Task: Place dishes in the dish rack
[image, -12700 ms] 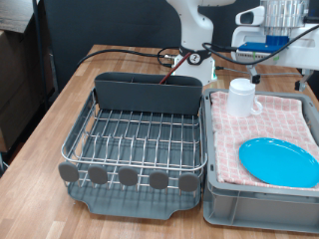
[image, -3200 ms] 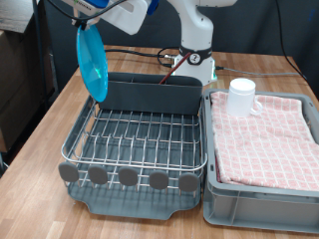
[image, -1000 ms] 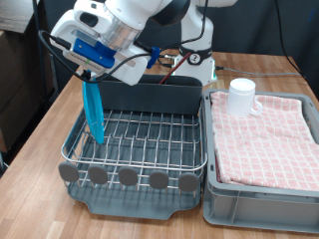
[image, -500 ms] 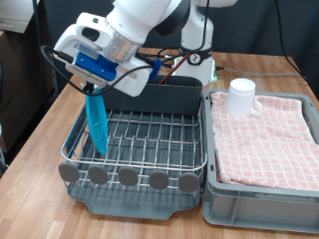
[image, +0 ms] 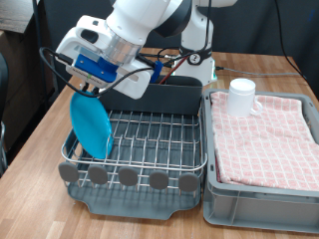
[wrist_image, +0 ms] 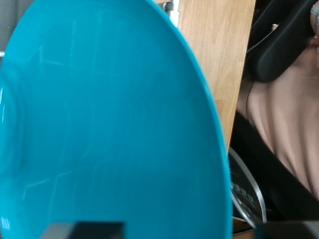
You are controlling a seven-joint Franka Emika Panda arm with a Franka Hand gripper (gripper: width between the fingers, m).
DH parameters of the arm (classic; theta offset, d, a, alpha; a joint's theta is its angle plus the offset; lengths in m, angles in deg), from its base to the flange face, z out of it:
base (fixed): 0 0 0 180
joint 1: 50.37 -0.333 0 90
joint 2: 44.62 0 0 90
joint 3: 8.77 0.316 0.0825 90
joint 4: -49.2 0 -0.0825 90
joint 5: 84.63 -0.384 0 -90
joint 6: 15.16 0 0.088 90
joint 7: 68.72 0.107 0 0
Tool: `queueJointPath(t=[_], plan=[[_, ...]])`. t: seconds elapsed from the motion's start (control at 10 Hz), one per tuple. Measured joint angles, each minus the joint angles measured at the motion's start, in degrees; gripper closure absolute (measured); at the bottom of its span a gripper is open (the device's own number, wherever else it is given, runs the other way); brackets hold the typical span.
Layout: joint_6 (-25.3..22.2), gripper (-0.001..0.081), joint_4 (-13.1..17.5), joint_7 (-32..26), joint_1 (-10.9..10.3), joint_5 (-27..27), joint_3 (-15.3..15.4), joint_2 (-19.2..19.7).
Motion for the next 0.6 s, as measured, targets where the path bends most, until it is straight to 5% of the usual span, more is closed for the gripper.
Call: queueJointPath(t=[0.1, 0.2, 0.3, 0.4, 0.5, 0.6], plan=[[0.04, 0.0424, 0.10, -0.81, 0.00, -1.62, 0.07, 0.00], [0.03, 0.0424, 0.20, -3.55, 0.01, -6.03, 0.21, -0.02], [-0.52, 0.0242, 0.50, -7.10, 0.02, -10.80, 0.35, -0.05], [-0.98, 0.0242, 0.90, -9.67, 0.02, -14.17, 0.41, -0.09], [-1.40, 0.0087, 1.28, -11.44, 0.02, -16.74, 0.42, -0.16], [-1.96, 0.0023, 1.70, -13.30, 0.02, -19.42, 0.42, -0.27]])
